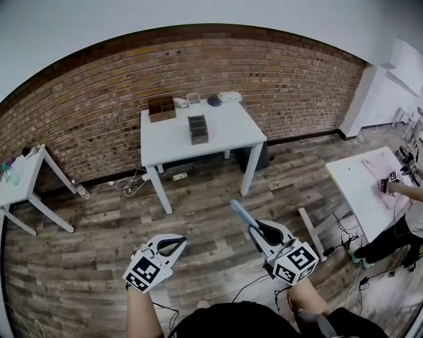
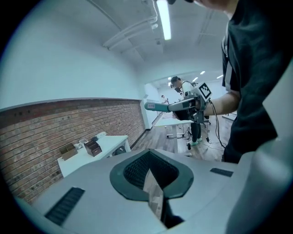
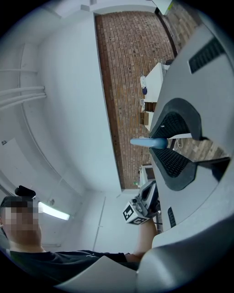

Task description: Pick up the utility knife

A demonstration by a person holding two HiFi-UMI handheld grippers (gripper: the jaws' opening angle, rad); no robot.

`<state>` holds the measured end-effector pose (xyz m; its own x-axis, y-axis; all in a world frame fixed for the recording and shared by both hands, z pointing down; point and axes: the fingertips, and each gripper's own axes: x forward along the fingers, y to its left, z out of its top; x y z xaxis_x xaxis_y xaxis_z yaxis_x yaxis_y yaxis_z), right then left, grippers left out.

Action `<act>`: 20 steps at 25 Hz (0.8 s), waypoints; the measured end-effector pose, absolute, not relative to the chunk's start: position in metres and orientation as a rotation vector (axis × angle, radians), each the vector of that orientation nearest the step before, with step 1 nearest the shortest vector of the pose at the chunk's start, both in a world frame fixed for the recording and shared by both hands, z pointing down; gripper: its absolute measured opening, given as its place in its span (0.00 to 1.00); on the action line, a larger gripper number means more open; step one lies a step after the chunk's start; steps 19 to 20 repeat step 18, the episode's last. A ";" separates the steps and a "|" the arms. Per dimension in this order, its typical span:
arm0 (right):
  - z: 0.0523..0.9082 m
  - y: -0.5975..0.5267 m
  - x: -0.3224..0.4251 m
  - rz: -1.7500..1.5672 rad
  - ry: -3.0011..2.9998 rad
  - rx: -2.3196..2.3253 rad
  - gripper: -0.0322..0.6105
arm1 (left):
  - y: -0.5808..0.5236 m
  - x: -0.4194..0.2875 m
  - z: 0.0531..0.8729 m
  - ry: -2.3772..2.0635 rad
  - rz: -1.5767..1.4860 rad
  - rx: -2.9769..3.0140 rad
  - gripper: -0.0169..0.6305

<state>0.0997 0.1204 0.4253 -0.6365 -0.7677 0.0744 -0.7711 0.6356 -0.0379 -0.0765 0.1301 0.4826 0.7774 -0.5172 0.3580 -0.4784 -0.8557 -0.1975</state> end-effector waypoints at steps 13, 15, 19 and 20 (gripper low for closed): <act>0.430 0.150 0.144 0.123 -2.842 1.270 0.16 | 0.168 -0.055 0.473 0.967 -0.537 -2.945 0.01; 0.428 0.150 0.148 0.128 -2.843 1.281 0.16 | 0.170 -0.055 0.470 0.976 -0.522 -2.942 0.01; 0.428 0.152 0.156 0.126 -2.831 1.291 0.16 | 0.175 -0.055 0.470 0.989 -0.517 -2.941 0.01; 0.428 0.152 0.156 0.126 -2.831 1.291 0.16 | 0.175 -0.055 0.470 0.989 -0.517 -2.941 0.01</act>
